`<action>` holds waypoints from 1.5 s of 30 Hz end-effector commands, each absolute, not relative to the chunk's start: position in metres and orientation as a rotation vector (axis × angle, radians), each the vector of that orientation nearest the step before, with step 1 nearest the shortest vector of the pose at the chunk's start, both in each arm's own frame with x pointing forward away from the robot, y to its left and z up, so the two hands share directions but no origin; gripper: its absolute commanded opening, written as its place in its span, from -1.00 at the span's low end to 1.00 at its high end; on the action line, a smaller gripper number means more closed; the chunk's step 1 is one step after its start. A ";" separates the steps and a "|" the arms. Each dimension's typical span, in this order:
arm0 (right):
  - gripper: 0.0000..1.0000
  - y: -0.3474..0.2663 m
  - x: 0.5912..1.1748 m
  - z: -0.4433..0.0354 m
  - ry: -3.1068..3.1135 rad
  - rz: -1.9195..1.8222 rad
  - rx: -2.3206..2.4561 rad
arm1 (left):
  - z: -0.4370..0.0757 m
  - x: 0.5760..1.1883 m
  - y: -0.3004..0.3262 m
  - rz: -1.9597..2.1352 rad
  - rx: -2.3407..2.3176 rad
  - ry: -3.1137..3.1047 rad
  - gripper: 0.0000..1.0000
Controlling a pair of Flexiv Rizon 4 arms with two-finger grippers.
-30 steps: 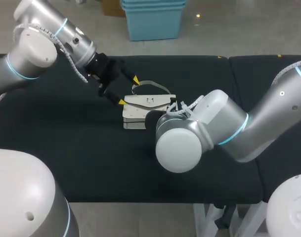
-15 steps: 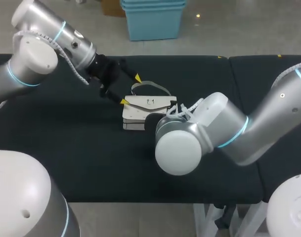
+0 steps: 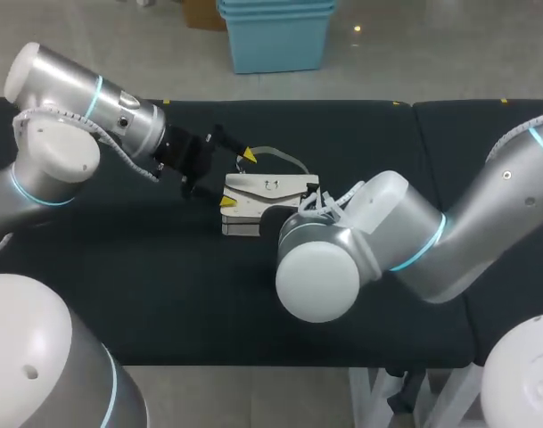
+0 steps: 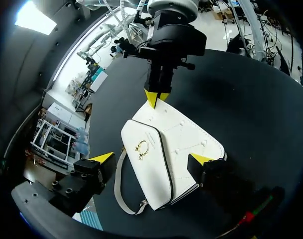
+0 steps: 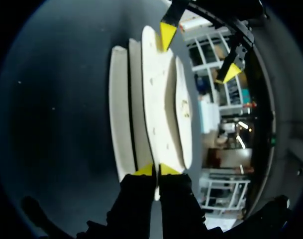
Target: Pick up the bag, open it, inspect its contents, close it, and place it on the opposite side
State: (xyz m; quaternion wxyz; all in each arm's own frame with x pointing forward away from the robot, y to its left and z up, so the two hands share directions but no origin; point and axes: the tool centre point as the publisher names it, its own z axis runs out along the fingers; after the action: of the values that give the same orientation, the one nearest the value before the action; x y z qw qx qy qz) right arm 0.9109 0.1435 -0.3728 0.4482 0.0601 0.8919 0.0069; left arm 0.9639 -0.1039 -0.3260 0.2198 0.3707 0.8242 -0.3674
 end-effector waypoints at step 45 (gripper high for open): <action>-1.00 0.142 0.909 -0.377 2.103 0.023 0.141 | -0.316 1.024 -0.117 -1.264 0.534 2.660 -1.00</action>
State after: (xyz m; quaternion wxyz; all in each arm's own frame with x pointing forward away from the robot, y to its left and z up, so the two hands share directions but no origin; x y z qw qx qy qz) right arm 0.9157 0.1485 -0.3684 0.4569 0.0617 0.8873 0.0066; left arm 1.0047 -0.1214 -0.3181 0.1375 0.1872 0.8766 -0.4214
